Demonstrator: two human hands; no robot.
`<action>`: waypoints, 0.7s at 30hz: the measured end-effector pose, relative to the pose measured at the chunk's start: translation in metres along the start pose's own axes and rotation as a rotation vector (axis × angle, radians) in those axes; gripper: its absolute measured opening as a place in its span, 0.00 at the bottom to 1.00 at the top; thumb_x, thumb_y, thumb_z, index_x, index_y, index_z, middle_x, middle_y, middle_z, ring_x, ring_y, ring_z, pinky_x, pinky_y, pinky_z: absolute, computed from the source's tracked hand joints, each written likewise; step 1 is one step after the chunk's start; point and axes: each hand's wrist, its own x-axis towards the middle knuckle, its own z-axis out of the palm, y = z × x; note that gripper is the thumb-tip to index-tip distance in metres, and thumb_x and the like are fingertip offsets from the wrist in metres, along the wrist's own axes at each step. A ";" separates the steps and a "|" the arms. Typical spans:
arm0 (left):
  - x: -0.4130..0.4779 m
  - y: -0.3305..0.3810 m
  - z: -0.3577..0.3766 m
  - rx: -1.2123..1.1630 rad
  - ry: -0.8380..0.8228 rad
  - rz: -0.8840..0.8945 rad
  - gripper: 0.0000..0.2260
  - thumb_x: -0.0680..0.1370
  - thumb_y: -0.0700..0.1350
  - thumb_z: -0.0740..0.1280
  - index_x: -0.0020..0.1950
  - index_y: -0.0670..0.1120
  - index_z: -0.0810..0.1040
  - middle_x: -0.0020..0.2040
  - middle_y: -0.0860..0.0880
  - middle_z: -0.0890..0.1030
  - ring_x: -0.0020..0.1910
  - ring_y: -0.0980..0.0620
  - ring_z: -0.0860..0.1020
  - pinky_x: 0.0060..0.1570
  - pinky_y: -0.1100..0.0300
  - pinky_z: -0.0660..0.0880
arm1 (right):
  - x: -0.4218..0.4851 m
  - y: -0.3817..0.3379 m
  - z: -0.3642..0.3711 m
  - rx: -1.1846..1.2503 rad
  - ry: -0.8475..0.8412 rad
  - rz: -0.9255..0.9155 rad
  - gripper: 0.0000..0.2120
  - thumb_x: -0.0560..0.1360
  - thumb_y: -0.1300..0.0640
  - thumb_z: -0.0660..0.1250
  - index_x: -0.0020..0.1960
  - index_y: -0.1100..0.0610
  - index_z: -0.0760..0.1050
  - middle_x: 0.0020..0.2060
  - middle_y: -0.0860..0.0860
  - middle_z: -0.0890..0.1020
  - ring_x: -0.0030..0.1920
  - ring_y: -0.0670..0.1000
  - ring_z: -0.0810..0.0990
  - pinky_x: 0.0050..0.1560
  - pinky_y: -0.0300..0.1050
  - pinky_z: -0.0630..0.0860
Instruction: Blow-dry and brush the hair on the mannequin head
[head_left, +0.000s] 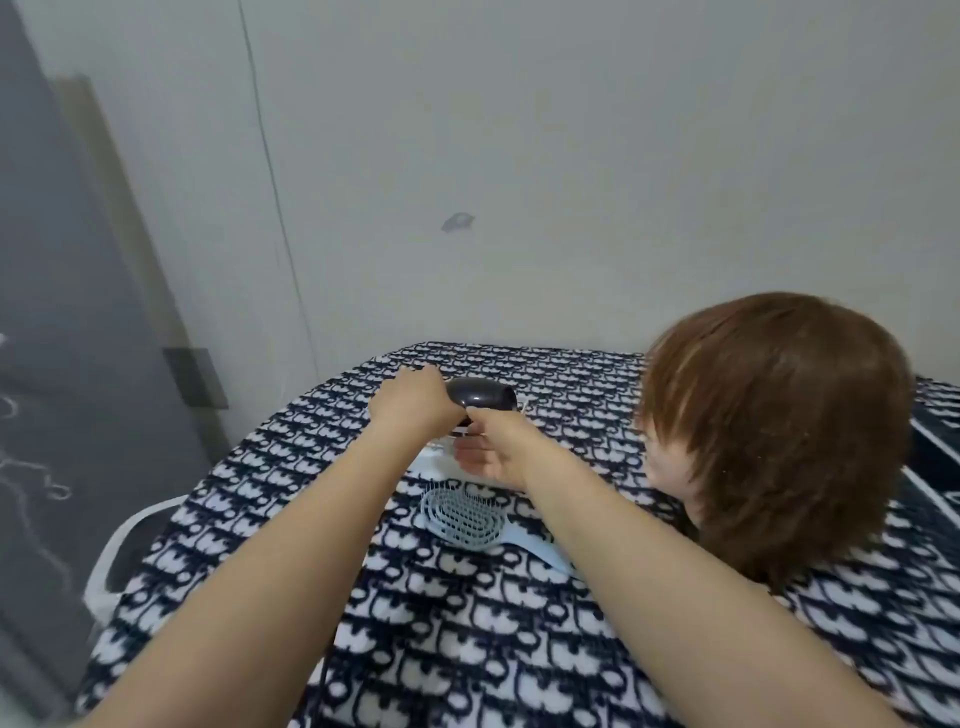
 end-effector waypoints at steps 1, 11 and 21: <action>0.002 -0.001 0.001 0.011 -0.018 -0.002 0.15 0.78 0.51 0.68 0.60 0.45 0.75 0.55 0.44 0.79 0.57 0.41 0.80 0.53 0.50 0.78 | 0.001 0.002 0.004 -0.023 0.001 -0.002 0.10 0.81 0.53 0.60 0.48 0.60 0.73 0.37 0.55 0.76 0.34 0.50 0.73 0.35 0.42 0.73; 0.015 -0.008 0.015 0.022 -0.142 -0.033 0.07 0.81 0.47 0.65 0.54 0.45 0.76 0.49 0.46 0.78 0.54 0.44 0.82 0.57 0.50 0.79 | 0.017 0.010 0.021 0.022 0.008 -0.040 0.14 0.83 0.55 0.56 0.63 0.60 0.73 0.53 0.55 0.80 0.59 0.56 0.77 0.60 0.51 0.74; 0.007 -0.017 0.024 0.015 -0.028 0.004 0.10 0.81 0.40 0.62 0.60 0.41 0.78 0.56 0.42 0.79 0.46 0.43 0.78 0.43 0.53 0.74 | 0.024 0.014 0.027 0.196 -0.002 -0.057 0.09 0.81 0.58 0.60 0.55 0.60 0.76 0.42 0.53 0.82 0.41 0.51 0.81 0.44 0.45 0.78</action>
